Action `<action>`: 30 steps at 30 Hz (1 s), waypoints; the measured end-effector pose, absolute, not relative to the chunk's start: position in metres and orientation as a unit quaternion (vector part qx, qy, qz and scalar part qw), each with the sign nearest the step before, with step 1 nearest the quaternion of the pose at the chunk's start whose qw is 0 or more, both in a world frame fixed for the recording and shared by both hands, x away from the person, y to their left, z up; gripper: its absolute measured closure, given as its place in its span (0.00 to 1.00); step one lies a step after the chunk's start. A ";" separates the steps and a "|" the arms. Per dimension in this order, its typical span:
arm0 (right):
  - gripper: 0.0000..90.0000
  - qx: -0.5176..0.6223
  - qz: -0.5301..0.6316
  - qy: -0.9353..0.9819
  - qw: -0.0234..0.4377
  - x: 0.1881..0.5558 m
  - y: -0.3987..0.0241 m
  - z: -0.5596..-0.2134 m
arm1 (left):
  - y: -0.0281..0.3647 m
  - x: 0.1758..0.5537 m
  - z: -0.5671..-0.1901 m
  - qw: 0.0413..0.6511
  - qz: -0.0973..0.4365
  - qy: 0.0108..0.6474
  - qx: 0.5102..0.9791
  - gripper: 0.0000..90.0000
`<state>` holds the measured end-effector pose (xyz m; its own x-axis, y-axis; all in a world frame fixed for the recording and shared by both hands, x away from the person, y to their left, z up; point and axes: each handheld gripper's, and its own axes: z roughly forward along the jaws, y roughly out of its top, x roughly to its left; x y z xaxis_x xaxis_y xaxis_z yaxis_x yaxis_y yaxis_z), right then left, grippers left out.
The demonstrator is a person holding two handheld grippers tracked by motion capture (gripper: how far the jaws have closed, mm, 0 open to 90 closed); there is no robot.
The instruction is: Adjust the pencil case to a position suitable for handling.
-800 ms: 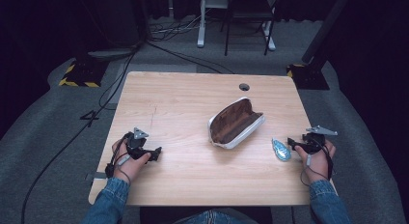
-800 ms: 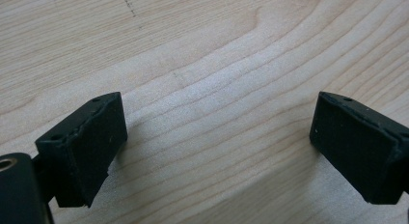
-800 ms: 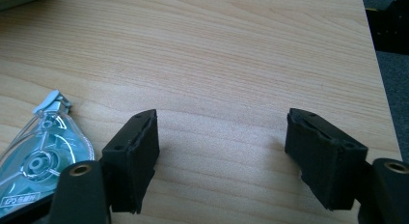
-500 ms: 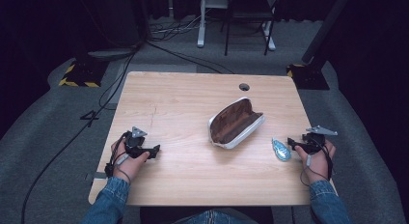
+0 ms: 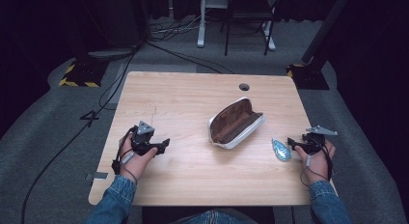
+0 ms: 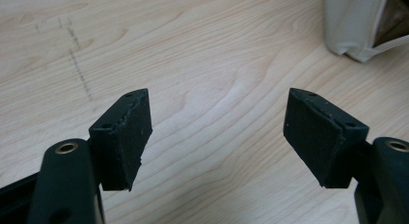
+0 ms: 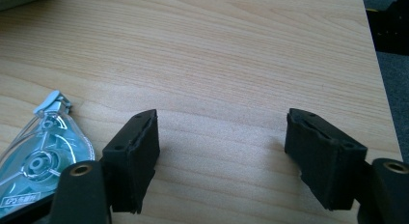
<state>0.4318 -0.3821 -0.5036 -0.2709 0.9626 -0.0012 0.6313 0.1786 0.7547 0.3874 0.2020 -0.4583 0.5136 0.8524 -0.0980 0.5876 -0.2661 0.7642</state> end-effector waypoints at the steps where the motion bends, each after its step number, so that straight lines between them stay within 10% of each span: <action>1: 0.31 0.549 0.330 0.726 0.251 0.432 -0.382 -0.504 | 0.200 0.387 -0.456 0.392 0.169 0.459 0.779 0.29; 30: 0.31 0.549 0.330 0.726 0.251 0.432 -0.382 -0.504 | 0.125 0.406 -0.425 0.460 0.138 0.405 0.778 0.28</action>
<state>0.4317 -0.3820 -0.5036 -0.2713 0.9625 -0.0009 0.6315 0.1787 0.7545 0.4059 0.1251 -0.4247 0.6342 0.7567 -0.1585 0.5031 -0.2482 0.8278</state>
